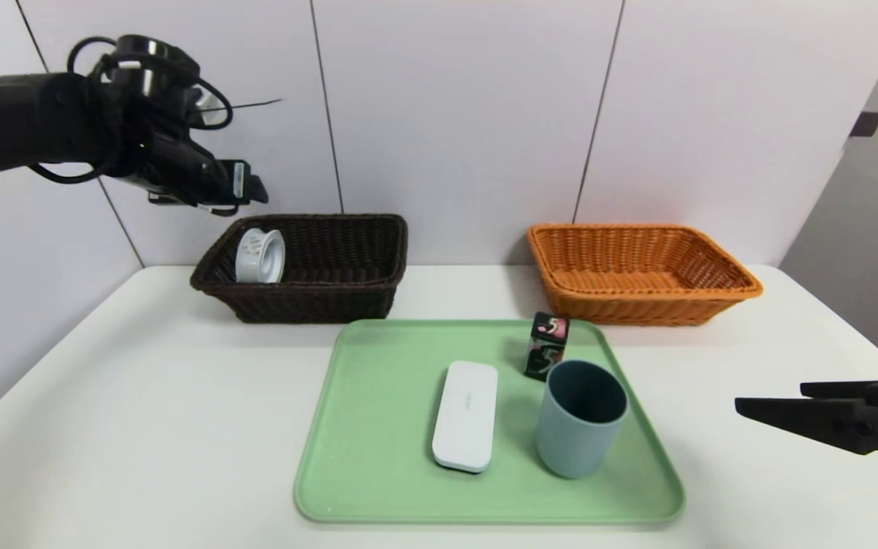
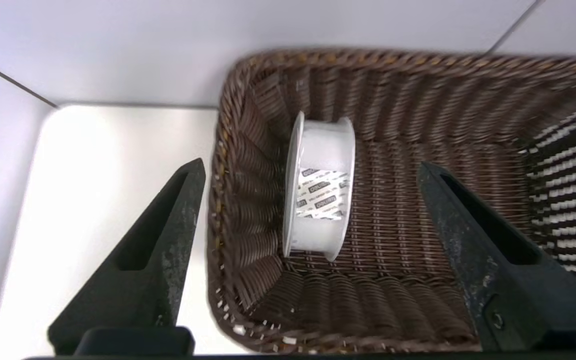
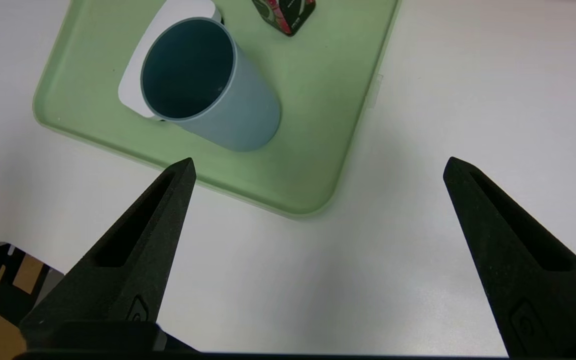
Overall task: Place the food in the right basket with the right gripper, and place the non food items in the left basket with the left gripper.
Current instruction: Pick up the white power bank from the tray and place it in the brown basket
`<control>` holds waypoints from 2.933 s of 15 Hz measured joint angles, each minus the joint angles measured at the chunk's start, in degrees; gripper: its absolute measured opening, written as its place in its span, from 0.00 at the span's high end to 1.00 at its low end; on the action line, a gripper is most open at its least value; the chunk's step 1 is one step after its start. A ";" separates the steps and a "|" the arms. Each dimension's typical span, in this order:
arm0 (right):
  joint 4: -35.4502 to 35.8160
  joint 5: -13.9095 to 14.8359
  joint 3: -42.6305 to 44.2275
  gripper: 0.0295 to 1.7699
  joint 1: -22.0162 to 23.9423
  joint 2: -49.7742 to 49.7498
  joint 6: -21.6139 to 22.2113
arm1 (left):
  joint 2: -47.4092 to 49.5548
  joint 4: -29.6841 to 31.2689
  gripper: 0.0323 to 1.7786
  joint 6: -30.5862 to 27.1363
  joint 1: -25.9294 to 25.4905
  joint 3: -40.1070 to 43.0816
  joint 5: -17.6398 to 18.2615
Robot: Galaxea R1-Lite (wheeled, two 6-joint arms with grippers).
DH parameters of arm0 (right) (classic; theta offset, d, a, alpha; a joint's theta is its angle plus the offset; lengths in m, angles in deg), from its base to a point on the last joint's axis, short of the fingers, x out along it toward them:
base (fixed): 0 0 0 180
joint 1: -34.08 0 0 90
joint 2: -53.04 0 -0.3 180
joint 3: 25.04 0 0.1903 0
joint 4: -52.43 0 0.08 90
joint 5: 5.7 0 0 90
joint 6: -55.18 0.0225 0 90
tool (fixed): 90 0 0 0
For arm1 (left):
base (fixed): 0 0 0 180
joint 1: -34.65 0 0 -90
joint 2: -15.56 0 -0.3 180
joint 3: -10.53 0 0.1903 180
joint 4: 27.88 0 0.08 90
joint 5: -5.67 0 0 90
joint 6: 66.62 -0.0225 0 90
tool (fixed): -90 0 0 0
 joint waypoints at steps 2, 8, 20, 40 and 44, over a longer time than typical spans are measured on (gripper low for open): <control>-0.02 -0.02 0.00 0.03 0.00 -0.20 0.00 | 3.74 -0.26 0.13 -0.13 0.93 0.11 -0.09; 0.20 0.05 0.35 0.03 0.05 -0.34 1.44 | 12.68 -2.82 0.08 11.31 12.34 10.07 -0.48; 0.06 0.16 -0.91 0.03 0.02 -0.45 1.63 | 9.09 -2.90 0.05 29.89 40.42 22.55 -14.98; 0.06 0.18 -1.91 0.03 0.09 -0.72 1.91 | -3.62 -2.49 0.05 30.24 48.15 21.46 -16.46; 0.09 0.11 -2.32 0.03 0.55 -0.72 1.91 | -4.94 -2.40 0.05 30.22 48.92 21.37 -16.49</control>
